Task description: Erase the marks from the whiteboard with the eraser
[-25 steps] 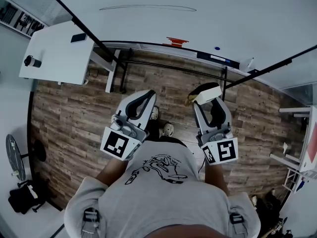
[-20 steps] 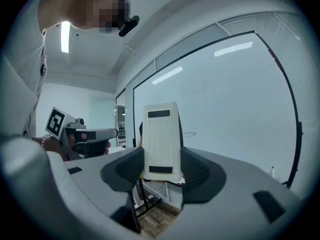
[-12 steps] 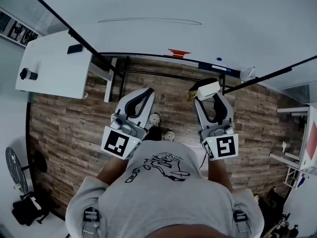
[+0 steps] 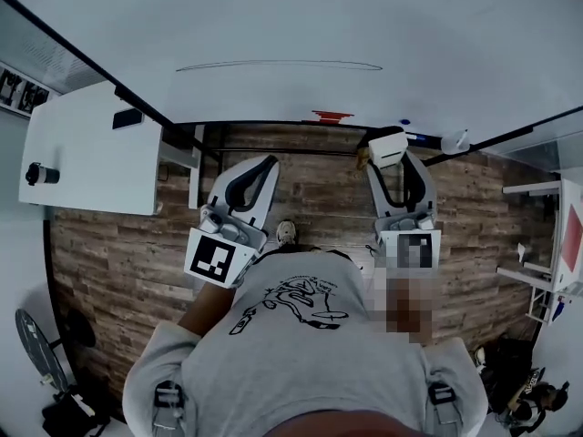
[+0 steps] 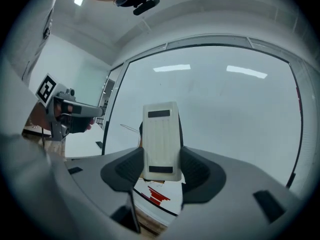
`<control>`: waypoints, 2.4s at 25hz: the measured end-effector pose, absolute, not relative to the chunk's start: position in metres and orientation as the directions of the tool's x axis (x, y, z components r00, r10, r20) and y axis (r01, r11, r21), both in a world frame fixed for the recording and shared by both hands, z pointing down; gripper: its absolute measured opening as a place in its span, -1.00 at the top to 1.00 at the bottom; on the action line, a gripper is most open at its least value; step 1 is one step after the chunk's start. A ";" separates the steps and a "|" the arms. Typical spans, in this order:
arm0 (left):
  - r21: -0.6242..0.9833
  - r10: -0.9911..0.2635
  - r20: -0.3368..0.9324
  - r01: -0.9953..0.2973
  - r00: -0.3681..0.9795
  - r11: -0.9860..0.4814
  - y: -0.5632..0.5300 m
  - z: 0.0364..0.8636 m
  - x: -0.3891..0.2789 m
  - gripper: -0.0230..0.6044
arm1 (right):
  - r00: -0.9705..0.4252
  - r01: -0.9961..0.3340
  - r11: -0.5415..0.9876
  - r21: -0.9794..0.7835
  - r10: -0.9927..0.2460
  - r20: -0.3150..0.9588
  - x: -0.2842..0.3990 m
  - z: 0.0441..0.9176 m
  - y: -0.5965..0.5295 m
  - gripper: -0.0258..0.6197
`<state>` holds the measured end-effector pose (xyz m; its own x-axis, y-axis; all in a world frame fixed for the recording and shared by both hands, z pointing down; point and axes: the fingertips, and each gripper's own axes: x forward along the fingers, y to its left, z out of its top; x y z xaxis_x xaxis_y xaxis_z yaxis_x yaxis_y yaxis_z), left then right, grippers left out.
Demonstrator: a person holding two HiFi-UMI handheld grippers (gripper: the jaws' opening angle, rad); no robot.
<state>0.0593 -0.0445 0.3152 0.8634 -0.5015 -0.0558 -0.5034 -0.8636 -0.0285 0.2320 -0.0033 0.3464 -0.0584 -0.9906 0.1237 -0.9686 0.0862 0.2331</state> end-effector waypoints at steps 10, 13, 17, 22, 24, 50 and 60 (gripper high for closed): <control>-0.041 -0.488 -0.063 -0.491 0.870 -0.870 -0.083 0.314 0.058 0.84 | 0.127 -0.862 -0.045 0.505 -0.983 0.129 0.296 0.338 -0.066 0.20; -0.033 -0.499 -0.077 -0.503 0.863 -0.864 -0.088 0.311 0.059 0.84 | 0.152 -0.839 -0.065 0.540 -0.981 0.117 0.319 0.332 -0.083 0.20; -0.029 -0.503 -0.072 -0.505 0.862 -0.862 -0.088 0.314 0.062 0.84 | 0.170 -0.818 -0.079 0.570 -0.979 0.109 0.344 0.331 -0.111 0.20; -0.026 -0.517 -0.058 -0.519 0.854 -0.854 -0.089 0.316 0.059 0.84 | 0.177 -0.812 -0.076 0.578 -0.977 0.120 0.359 0.344 -0.141 0.20; -0.030 -0.525 -0.057 -0.527 0.849 -0.849 -0.090 0.315 0.057 0.84 | 0.176 -0.812 -0.082 0.577 -0.979 0.108 0.360 0.346 -0.146 0.20; -0.011 -0.532 -0.009 -0.532 0.847 -0.846 -0.102 0.331 0.049 0.84 | 0.181 -0.801 -0.101 0.590 -0.980 0.078 0.334 0.367 -0.161 0.19; -0.008 -0.557 -0.012 -0.558 0.830 -0.830 -0.107 0.332 0.036 0.84 | 0.153 -0.816 -0.077 0.573 -0.985 0.085 0.307 0.386 -0.173 0.19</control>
